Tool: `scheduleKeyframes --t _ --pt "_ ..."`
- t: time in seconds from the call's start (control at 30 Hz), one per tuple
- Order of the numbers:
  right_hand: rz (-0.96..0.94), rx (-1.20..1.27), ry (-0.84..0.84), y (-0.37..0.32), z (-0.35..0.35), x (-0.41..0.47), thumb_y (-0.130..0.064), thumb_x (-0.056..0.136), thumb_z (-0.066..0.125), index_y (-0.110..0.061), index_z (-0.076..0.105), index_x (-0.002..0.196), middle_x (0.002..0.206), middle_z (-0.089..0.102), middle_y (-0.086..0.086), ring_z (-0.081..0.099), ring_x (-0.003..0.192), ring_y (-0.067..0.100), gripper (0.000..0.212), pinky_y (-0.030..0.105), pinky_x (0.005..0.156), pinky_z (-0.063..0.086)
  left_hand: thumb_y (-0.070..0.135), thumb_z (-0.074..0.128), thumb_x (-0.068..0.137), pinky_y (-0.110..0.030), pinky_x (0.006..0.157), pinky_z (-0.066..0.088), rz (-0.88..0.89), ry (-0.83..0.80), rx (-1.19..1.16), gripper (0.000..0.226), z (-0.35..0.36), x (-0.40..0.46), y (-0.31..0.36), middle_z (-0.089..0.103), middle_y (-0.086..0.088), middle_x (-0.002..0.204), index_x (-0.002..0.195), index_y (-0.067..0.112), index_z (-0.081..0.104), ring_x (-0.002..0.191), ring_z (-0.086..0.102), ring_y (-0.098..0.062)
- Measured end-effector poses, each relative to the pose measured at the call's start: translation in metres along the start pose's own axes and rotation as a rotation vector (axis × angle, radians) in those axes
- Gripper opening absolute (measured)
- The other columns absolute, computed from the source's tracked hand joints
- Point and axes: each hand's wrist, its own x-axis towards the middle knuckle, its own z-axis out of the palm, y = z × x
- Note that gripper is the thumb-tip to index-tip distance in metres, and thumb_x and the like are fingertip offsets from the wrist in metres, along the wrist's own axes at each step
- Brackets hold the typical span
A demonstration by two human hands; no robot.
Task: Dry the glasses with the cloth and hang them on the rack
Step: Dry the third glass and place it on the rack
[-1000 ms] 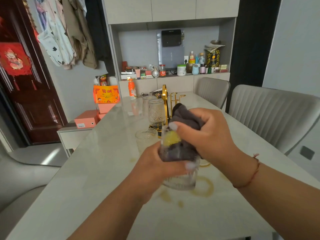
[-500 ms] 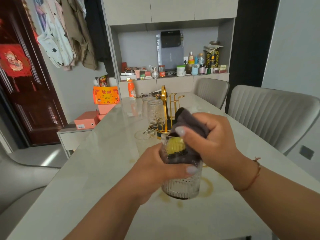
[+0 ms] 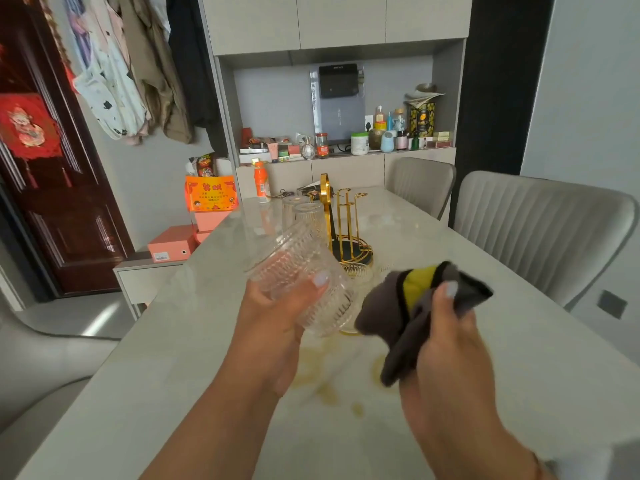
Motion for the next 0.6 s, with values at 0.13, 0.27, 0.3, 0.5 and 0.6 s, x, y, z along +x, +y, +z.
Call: scheduleKeyframes --t 0.13,0.27,0.3,0.5,0.6 --pt "0.127 0.216 -0.133 0.013 0.003 -0.017 -0.042 0.091 0.044 -0.038 0.052 0.132 0.114 0.071 -0.006 0.069 0.102 0.016 0.042 0.041 0.095 0.049 0.026 0.082 0.052 -0.031 0.078 0.058 0.12 0.047 -0.038 0.045 0.01 -0.005 -0.005 0.077 0.001 0.098 0.096 0.031 0.075 0.096 0.073 -0.018" --pt "0.168 0.327 -0.212 0.014 0.012 -0.014 -0.044 0.075 0.048 -0.037 0.055 0.129 0.112 0.072 -0.009 0.068 0.104 0.012 0.055 0.038 0.098 0.046 0.033 0.082 0.051 -0.024 0.076 0.055 0.195 0.063 0.078 0.066 0.018 -0.012 -0.008 0.076 -0.003 0.103 0.114 0.021 0.068 0.098 0.072 -0.017" --pt "0.193 0.341 -0.243 0.016 0.011 -0.014 -0.045 0.077 0.049 -0.034 0.055 0.13 0.118 0.07 -0.004 0.067 0.108 0.016 0.055 0.04 0.101 0.045 0.032 0.082 0.049 -0.021 0.074 0.055 0.211 0.066 0.11 0.075 0.019 -0.013 -0.008 0.076 -0.004 0.103 0.12 0.015 0.065 0.096 0.072 -0.015" --pt "0.227 0.035 -0.381 0.031 -0.01 -0.016 -0.069 0.059 0.072 -0.032 0.066 0.115 0.125 0.066 0.004 0.062 0.116 0.027 0.067 0.051 0.099 0.046 0.031 0.096 0.046 -0.016 0.077 0.055 0.265 0.139 0.305 0.086 0.01 -0.002 -0.002 0.074 -0.001 0.11 0.123 0.012 0.062 0.099 0.071 -0.009" --pt "0.314 0.392 -0.327 0.018 -0.001 -0.007 -0.052 0.054 0.078 -0.025 0.068 0.118 0.123 0.068 0.005 0.067 0.109 0.025 0.07 0.045 0.09 0.053 0.03 0.091 0.052 -0.015 0.074 0.054 0.268 0.089 0.311 0.079 0.007 -0.006 -0.003 0.074 -0.004 0.109 0.123 0.01 0.063 0.099 0.071 -0.012"
